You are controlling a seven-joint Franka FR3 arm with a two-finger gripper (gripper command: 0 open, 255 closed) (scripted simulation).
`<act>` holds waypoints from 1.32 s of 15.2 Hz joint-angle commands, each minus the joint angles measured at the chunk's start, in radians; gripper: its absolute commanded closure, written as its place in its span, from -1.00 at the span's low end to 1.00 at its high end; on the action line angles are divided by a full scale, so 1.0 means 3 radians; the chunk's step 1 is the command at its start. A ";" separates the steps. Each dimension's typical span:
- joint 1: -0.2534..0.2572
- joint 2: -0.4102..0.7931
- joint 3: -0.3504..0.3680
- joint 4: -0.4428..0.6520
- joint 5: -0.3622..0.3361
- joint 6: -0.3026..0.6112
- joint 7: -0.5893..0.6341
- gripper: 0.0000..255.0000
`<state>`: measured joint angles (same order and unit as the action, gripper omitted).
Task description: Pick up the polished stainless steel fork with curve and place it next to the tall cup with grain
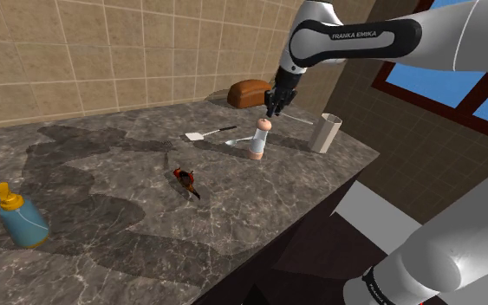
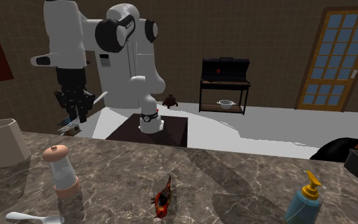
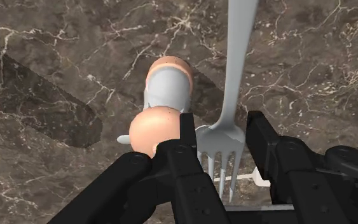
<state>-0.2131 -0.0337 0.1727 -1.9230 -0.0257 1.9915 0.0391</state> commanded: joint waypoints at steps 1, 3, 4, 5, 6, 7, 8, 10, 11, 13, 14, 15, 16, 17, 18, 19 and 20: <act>-0.0082 0.0014 -0.0089 0.0027 0.0013 -0.0010 -0.0180 1.00; -0.0155 0.0057 -0.0169 0.0077 0.0022 -0.0014 -0.0336 1.00; -0.0192 0.0083 -0.0207 0.0108 0.0027 -0.0018 -0.0414 1.00; -0.0229 0.0112 -0.0245 0.0143 0.0032 -0.0022 -0.0491 1.00; -0.0267 0.0145 -0.0282 0.0182 0.0037 -0.0028 -0.0567 1.00; -0.0304 0.0180 -0.0318 0.0225 0.0043 -0.0035 -0.0643 1.00; -0.0341 0.0218 -0.0354 0.0272 0.0050 -0.0043 -0.0718 1.00; -0.0415 0.0303 -0.0423 0.0378 0.0064 -0.0063 -0.0867 1.00; -0.0453 0.0351 -0.0456 0.0438 0.0073 -0.0075 -0.0941 1.00; -0.0529 0.0454 -0.0519 0.0570 0.0091 -0.0105 -0.1086 1.00; -0.0568 0.0510 -0.0549 0.0643 0.0102 -0.0122 -0.1158 1.00; -0.0607 0.0569 -0.0578 0.0721 0.0113 -0.0141 -0.1228 1.00; -0.0645 0.0631 -0.0606 0.0804 0.0125 -0.0162 -0.1299 1.00; -0.0685 0.0697 -0.0633 0.0891 0.0138 -0.0185 -0.1368 1.00; -0.0725 0.0765 -0.0658 0.0985 0.0152 -0.0211 -0.1436 1.00; -0.0766 0.0837 -0.0682 0.1083 0.0166 -0.0239 -0.1503 1.00; -0.0808 0.0913 -0.0705 0.1188 0.0181 -0.0270 -0.1569 1.00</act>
<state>-0.4440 0.2205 -0.0321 -1.5943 0.0247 1.9192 -0.4123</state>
